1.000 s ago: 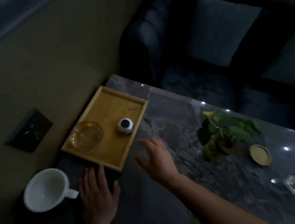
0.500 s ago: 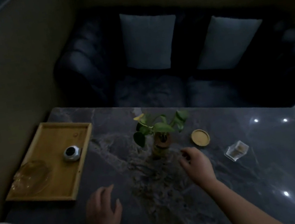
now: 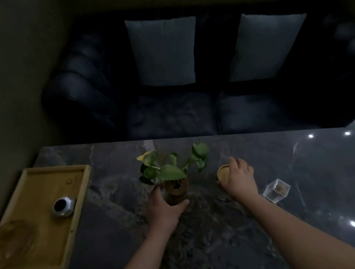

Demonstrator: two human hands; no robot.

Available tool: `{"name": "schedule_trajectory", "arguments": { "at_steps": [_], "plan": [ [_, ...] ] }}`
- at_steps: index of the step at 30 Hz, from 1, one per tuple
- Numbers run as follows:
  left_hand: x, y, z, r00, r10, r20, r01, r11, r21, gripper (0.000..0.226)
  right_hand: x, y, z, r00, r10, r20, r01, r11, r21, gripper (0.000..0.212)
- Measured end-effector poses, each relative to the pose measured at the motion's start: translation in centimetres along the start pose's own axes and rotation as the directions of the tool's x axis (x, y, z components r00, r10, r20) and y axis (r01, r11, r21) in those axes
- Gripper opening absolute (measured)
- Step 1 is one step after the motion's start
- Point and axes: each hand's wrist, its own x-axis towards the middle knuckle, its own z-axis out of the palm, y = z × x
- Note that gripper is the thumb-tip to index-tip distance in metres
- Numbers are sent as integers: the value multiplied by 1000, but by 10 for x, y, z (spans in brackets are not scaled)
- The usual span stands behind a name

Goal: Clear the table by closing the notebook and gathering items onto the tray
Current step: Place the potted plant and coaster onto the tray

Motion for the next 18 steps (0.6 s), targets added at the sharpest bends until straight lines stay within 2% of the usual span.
{"name": "schedule_trajectory", "arguments": {
  "at_steps": [4, 10, 14, 18],
  "plan": [
    [6, -1, 12, 999, 2, -49, -4, 999, -42, 82, 12, 4, 2, 1000, 6, 31, -5, 999, -37, 92],
    [7, -4, 21, 992, 34, -125, -49, 992, -113, 70, 14, 6, 7, 1000, -27, -12, 26, 995, -91, 84],
    [8, -4, 21, 992, 30, -125, -49, 987, -153, 66, 12, 1, 7, 999, -38, -26, 37, 997, -68, 78],
    [7, -9, 10, 991, 30, -128, -51, 984, -171, 66, 5, -11, 8, 993, -110, -43, 108, 994, -30, 74]
  ]
}}
